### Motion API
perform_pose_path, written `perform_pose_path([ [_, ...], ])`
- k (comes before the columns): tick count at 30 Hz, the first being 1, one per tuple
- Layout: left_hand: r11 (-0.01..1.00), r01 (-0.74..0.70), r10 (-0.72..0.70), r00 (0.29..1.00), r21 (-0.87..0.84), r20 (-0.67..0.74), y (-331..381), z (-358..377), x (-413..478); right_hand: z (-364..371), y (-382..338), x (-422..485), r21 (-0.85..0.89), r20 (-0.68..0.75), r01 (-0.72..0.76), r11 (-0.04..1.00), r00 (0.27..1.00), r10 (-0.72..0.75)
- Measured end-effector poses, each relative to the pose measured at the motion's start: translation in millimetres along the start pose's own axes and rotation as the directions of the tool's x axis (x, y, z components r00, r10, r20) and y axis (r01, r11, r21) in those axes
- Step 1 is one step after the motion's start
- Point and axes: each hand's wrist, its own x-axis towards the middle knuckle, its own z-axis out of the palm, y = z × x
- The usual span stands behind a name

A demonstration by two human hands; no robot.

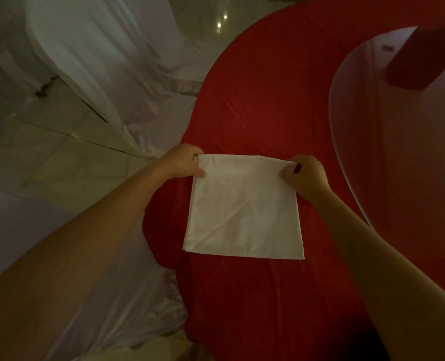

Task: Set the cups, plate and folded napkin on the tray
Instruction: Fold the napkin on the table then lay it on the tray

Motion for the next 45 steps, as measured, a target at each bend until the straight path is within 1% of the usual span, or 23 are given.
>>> perform_pose_path([
  [2, 0.977, 0.054, -0.057, 0.998, -0.207, -0.009, -5, 2, -4, -2, 2, -3, 0.117, -0.008, -0.034, 0.993, 0.999, 0.035],
  [4, 0.945, 0.046, -0.062, 0.997, -0.323, -0.039, -8, 4, -9, -5, 5, -7, 0.202, -0.027, -0.046, 0.978, 0.998, 0.052],
  [10, 0.880, 0.018, -0.075, 0.992, -0.474, -0.100, 1, -6, -24, -22, -1, -18, 0.368, -0.096, 0.030, 0.929, 0.995, 0.006],
  [12, 0.850, -0.015, -0.064, 0.989, -0.526, -0.131, 6, -11, -35, -29, -6, -26, 0.394, -0.110, 0.047, 0.918, 0.994, -0.003],
  [14, 0.848, -0.060, -0.039, 0.984, -0.526, -0.174, 8, -12, -49, -35, -10, -37, 0.423, -0.103, 0.057, 0.905, 0.995, -0.015],
  [16, 0.874, -0.101, -0.011, 0.974, -0.476, -0.227, 6, -9, -66, -41, -10, -50, 0.426, -0.074, 0.081, 0.901, 0.996, -0.054],
  [19, 0.939, -0.167, 0.076, 0.953, -0.301, -0.293, 0, 3, -93, -46, -4, -75, 0.430, -0.034, 0.123, 0.894, 0.992, -0.120],
  [21, 0.946, -0.234, 0.150, 0.929, -0.223, -0.337, -4, 14, -109, -45, 2, -92, 0.426, -0.047, 0.172, 0.888, 0.985, -0.168],
  [24, 0.937, -0.322, 0.245, 0.882, -0.136, -0.403, -9, 31, -128, -39, 14, -112, 0.360, -0.070, 0.274, 0.892, 0.961, -0.267],
  [26, 0.933, -0.354, 0.305, 0.868, -0.059, -0.393, -14, 44, -139, -35, 24, -122, 0.262, -0.084, 0.378, 0.888, 0.926, -0.369],
  [27, 0.934, -0.356, 0.327, 0.870, -0.013, -0.370, -16, 50, -144, -33, 29, -126, 0.178, -0.059, 0.445, 0.878, 0.895, -0.442],
  [28, 0.935, -0.353, 0.341, 0.876, 0.030, -0.342, -19, 56, -148, -31, 34, -130, 0.100, -0.008, 0.500, 0.860, 0.865, -0.502],
  [29, 0.937, -0.345, 0.346, 0.884, 0.063, -0.313, -22, 62, -152, -28, 38, -134, 0.048, 0.052, 0.527, 0.848, 0.847, -0.529],
  [30, 0.937, -0.337, 0.348, 0.892, 0.087, -0.289, -24, 67, -155, -26, 40, -138, 0.032, 0.095, 0.531, 0.847, 0.842, -0.531],
  [31, 0.936, -0.333, 0.351, 0.894, 0.110, -0.280, -25, 72, -157, -24, 43, -140, 0.033, 0.105, 0.529, 0.848, 0.842, -0.529],
  [35, 0.917, -0.335, 0.391, 0.861, 0.215, -0.326, -31, 81, -160, -23, 46, -141, 0.034, 0.031, 0.534, 0.845, 0.845, -0.534],
  [37, 0.902, -0.356, 0.422, 0.846, 0.244, -0.326, -35, 85, -161, -23, 48, -143, 0.022, 0.018, 0.543, 0.839, 0.839, -0.544],
  [39, 0.890, -0.370, 0.442, 0.843, 0.265, -0.307, -40, 90, -164, -24, 52, -146, -0.011, 0.046, 0.575, 0.818, 0.818, -0.574],
  [42, 0.876, -0.351, 0.446, 0.851, 0.330, -0.278, -43, 95, -167, -25, 55, -153, -0.092, 0.112, 0.613, 0.785, 0.789, -0.604],
  [45, 0.870, -0.315, 0.433, 0.856, 0.378, -0.282, -39, 98, -172, -28, 54, -160, -0.175, 0.140, 0.615, 0.769, 0.789, -0.599],
])
